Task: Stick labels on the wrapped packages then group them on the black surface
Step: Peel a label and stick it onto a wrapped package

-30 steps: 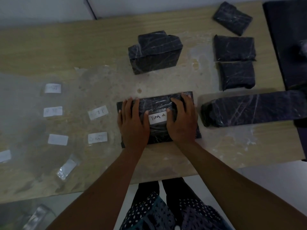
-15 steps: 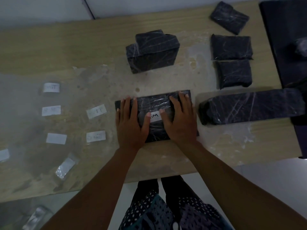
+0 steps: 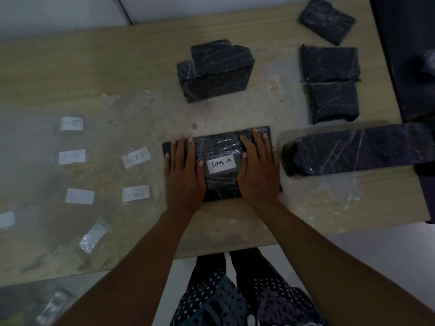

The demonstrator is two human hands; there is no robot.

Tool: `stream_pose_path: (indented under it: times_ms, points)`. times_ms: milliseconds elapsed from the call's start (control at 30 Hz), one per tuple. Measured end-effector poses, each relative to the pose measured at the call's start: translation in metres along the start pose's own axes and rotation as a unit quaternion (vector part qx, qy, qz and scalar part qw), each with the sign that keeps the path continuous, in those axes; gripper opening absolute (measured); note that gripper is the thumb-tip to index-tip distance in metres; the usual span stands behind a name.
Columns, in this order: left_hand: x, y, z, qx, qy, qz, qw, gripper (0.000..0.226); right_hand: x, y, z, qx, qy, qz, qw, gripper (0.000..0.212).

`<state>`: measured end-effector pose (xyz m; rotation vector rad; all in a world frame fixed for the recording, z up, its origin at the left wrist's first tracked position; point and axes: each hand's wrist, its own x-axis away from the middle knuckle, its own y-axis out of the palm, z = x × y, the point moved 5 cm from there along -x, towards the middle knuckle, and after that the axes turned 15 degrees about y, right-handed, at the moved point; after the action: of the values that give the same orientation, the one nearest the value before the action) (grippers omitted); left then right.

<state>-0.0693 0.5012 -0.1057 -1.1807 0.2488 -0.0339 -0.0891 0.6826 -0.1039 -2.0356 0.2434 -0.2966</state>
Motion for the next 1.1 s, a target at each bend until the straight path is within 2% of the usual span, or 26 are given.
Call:
stream_pose_path:
  times_ms: [233,367,433,567,767,867,1000,1067,1100]
  points:
    - [-0.0002,-0.0067,-0.0008,0.064,-0.014,-0.007,0.998,0.056,0.0007,-0.0061,-0.0006,-0.043,0.005,-0.024,0.999,0.048]
    - [-0.0004,-0.006,0.0047,0.011,-0.007,-0.017,1.0,0.079,0.0053,-0.003,0.001,0.007,-0.023,-0.044,0.999,0.074]
    - [0.0004,-0.0038,0.0051,-0.017,0.003,-0.026,1.0,0.088,0.0055,-0.0013,0.0031,0.024,-0.036,-0.038,0.998,0.078]
    - [0.0001,-0.0028,0.0056,-0.023,0.003,-0.028,0.999,0.084,0.005,-0.0003,0.0038,0.015,-0.043,-0.031,0.998,0.07]
    - [0.0013,-0.0019,0.0018,0.0,-0.003,-0.032,0.999,0.061,0.0023,-0.001,0.0063,0.013,-0.049,-0.026,0.998,0.053]
    - [0.0012,-0.0011,0.0011,0.003,0.006,-0.027,1.0,0.055,0.0003,-0.0021,0.0079,0.002,-0.051,-0.027,0.998,0.053]
    - [0.0011,-0.0028,-0.001,0.03,0.006,-0.023,0.999,0.055,-0.0001,-0.0036,0.0084,-0.017,-0.045,-0.024,0.999,0.053]
    - [0.0015,-0.0039,-0.0001,0.04,0.008,-0.027,0.999,0.063,0.0009,-0.0035,0.0079,-0.016,-0.04,-0.031,0.999,0.052]
    - [0.0021,-0.0036,0.001,0.033,0.012,-0.035,0.999,0.07,0.0022,-0.0029,0.008,-0.003,-0.043,-0.039,0.998,0.058]
